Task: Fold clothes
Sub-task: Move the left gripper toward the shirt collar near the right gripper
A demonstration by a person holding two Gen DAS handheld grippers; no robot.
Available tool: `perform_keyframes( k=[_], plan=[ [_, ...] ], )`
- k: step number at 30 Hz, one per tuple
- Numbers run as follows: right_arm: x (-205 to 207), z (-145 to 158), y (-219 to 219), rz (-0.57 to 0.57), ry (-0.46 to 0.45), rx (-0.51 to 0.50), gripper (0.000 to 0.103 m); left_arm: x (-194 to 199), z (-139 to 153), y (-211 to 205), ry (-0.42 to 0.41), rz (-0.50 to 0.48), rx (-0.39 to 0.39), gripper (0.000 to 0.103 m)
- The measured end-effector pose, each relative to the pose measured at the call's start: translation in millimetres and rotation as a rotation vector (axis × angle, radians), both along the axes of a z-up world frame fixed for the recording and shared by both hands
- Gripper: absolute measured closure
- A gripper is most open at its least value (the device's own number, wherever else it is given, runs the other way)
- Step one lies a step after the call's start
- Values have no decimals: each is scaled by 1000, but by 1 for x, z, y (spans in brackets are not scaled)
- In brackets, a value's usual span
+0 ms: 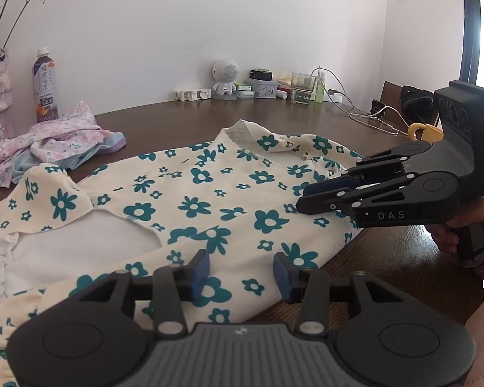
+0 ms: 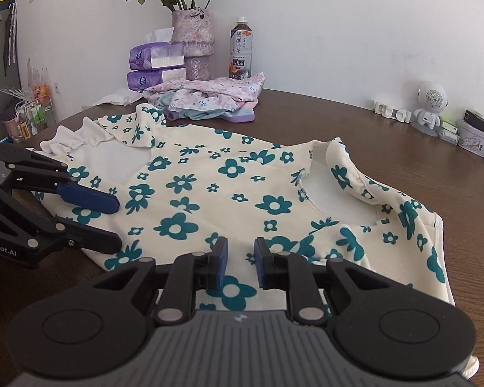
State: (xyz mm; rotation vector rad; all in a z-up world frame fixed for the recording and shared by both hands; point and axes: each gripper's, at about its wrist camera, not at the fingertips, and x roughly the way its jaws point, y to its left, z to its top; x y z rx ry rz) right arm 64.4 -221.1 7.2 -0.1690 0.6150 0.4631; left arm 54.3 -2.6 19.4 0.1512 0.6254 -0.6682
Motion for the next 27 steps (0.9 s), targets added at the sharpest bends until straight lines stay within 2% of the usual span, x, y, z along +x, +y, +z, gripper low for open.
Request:
perform_keyframes(
  k=[7,11,17,27],
  plan=[
    [1,0,-1,2,0,3,85,-2,5,-11,-28,16,31,60],
    [1,0,-1,2,-2,0,85,-1,13,-27,-54,-12,14,60],
    [1,-1,-1,2,-1,2,85,9,0,-46,-25,-25,56,60],
    [1,0,-1,2,1,5,85,11,-1,-28,-1,-23,4,58]
  ],
)
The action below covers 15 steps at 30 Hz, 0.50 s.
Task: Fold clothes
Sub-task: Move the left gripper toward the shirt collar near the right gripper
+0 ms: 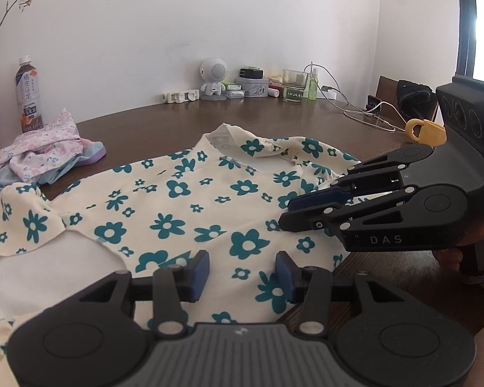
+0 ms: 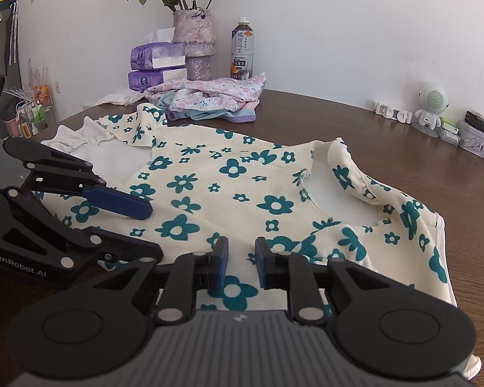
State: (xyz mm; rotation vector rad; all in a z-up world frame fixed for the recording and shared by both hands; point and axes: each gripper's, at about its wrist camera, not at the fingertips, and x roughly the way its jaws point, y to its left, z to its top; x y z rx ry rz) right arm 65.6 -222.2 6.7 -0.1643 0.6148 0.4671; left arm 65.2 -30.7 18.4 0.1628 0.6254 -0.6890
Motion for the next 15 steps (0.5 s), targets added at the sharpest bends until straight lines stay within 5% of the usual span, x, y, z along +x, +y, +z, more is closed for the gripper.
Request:
perform_keyframes(
  k=[15],
  plan=[
    [-2,0,2,0,-8,-13,85,-9,2,49,-8,106,-2,60]
  ],
)
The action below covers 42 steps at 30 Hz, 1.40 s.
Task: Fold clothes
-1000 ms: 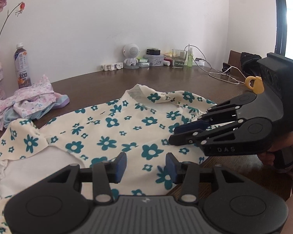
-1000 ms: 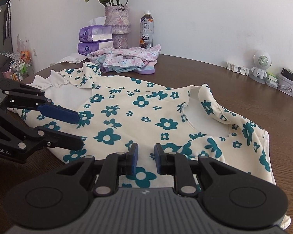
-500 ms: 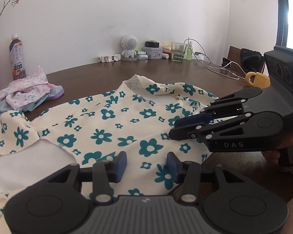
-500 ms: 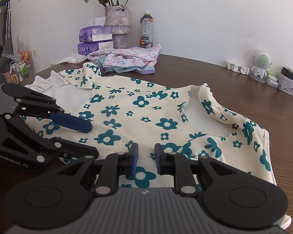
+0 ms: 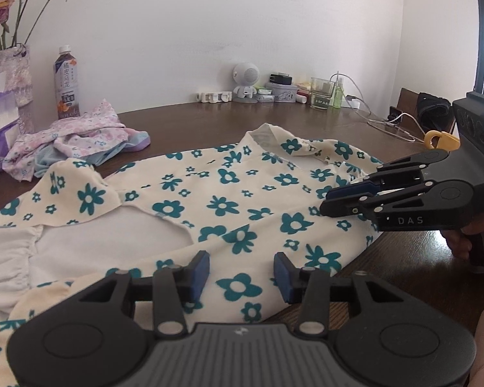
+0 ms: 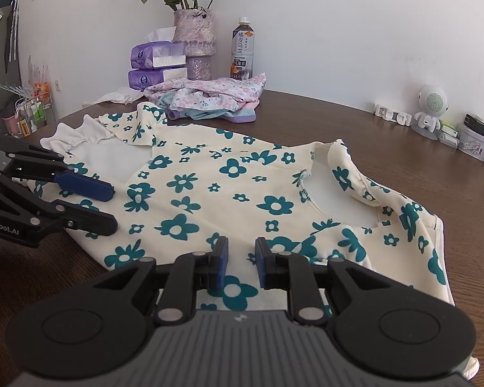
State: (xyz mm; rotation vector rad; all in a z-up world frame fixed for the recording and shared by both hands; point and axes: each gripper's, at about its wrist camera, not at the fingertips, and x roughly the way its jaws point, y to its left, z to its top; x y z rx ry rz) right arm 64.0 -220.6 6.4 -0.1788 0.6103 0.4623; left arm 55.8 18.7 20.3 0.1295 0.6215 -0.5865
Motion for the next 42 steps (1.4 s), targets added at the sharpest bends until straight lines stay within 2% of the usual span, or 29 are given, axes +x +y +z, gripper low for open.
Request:
perform_keyframes(
  k=[7,10,17,30,36,39,42],
  plan=[
    [0,0,0,2,-1,-3,85,-8,1,28,-4,64,17,60],
    [0,0,1,2,-2,-4,85,-13,3,40,-6,55,1,60],
    [0,0,1,3,-3,-4,85,-23,5,52,-35,49,37,57],
    [0,-1,1,3,-4,-7,85,-34,7,89,-55,171,85,58],
    [0,-1,1,4,-5,-9,85,-39,8,108,-69,220,147,58],
    [0,-1,1,3,-5,-9,85,-41,10,118,-65,242,139,52],
    [0,-1,1,3,-5,-8,85,-43,10,121,-65,239,140,51]
  ],
)
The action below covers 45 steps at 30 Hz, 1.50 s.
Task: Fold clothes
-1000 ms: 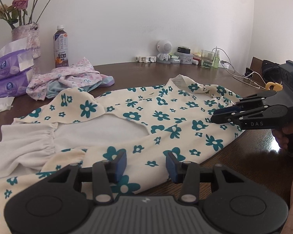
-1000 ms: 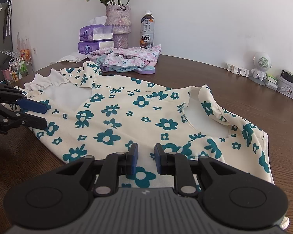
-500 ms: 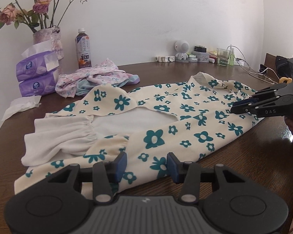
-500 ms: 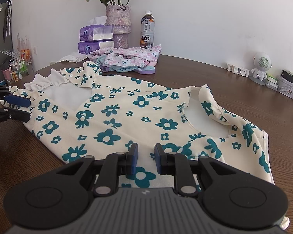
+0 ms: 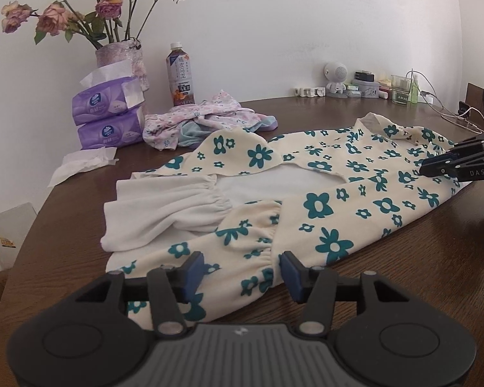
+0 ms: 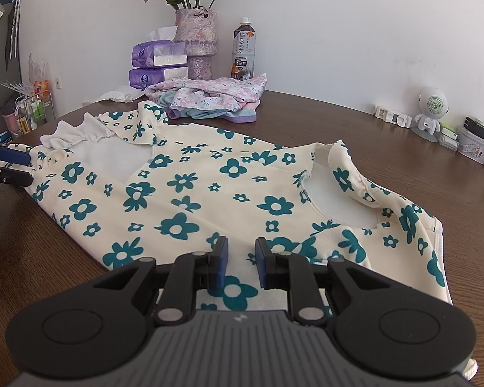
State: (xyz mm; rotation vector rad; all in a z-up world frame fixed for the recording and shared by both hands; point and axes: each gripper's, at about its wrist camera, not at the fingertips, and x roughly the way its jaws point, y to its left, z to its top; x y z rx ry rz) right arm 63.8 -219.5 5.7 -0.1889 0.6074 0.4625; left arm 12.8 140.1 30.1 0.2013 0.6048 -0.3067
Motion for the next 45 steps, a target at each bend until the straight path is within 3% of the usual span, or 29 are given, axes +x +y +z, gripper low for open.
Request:
perform_keyframes(
  k=[6,13,22,27,30,32,37,45],
  plan=[
    [0,0,0,0,1,1,85,-3,4,10,1,15,-16,52],
    [0,0,-1,0,4,5,85,-12,11,32,16,131,-11,54],
    [1,0,-1,0,6,8,85,-11,17,63,35,311,-78,52],
    [1,0,-1,0,6,8,85,-8,16,67,32,297,-140,53],
    [1,0,-1,0,6,8,85,-6,14,67,42,303,-145,75],
    [0,0,-1,0,6,9,85,-5,14,70,40,319,-158,98],
    [1,0,-1,0,7,8,84,-2,16,74,18,348,-176,103],
    [0,1,-1,0,4,4,84,7,25,56,-51,346,-76,103]
  ],
)
